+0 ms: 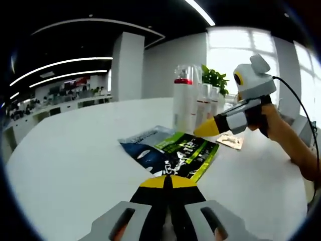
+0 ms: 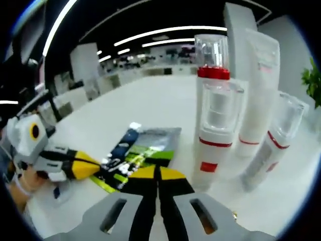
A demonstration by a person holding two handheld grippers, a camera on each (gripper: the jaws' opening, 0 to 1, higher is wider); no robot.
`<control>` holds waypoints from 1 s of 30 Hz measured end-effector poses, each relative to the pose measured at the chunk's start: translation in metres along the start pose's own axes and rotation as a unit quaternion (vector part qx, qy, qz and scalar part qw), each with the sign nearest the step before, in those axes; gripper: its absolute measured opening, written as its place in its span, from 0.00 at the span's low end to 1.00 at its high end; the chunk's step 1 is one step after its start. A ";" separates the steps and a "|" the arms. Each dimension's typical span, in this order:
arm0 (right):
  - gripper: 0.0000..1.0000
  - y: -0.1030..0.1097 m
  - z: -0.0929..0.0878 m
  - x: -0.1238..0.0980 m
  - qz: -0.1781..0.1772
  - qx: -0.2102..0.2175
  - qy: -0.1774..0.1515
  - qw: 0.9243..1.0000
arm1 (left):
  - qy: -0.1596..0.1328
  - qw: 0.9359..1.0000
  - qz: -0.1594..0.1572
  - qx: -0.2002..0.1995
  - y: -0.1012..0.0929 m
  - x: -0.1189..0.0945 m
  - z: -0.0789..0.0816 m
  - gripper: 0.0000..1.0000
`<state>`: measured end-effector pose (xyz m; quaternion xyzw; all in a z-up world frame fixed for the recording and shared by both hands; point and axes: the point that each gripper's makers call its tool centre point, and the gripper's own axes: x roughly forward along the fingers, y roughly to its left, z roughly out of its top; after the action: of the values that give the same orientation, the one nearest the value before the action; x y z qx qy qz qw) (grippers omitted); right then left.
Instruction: Arrange the skincare products in the storage area until every visible bottle or jar stands upright without overlapping.
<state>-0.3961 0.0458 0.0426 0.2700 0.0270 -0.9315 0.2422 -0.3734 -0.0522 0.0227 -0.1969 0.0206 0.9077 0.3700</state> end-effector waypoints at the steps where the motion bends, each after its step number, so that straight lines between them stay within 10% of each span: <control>1: 0.00 0.000 -0.001 0.000 0.001 0.000 0.003 1.000 | 0.000 1.000 0.000 0.000 0.000 0.000 0.000 0.01; 30: 0.00 0.001 -0.020 0.002 0.002 0.042 0.053 0.998 | -0.008 1.000 0.018 0.005 0.004 0.000 0.001 0.03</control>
<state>-0.3877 0.0480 0.0250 0.3287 -0.0004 -0.9157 0.2311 -0.3763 -0.0549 0.0229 -0.1870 0.0253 0.9156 0.3551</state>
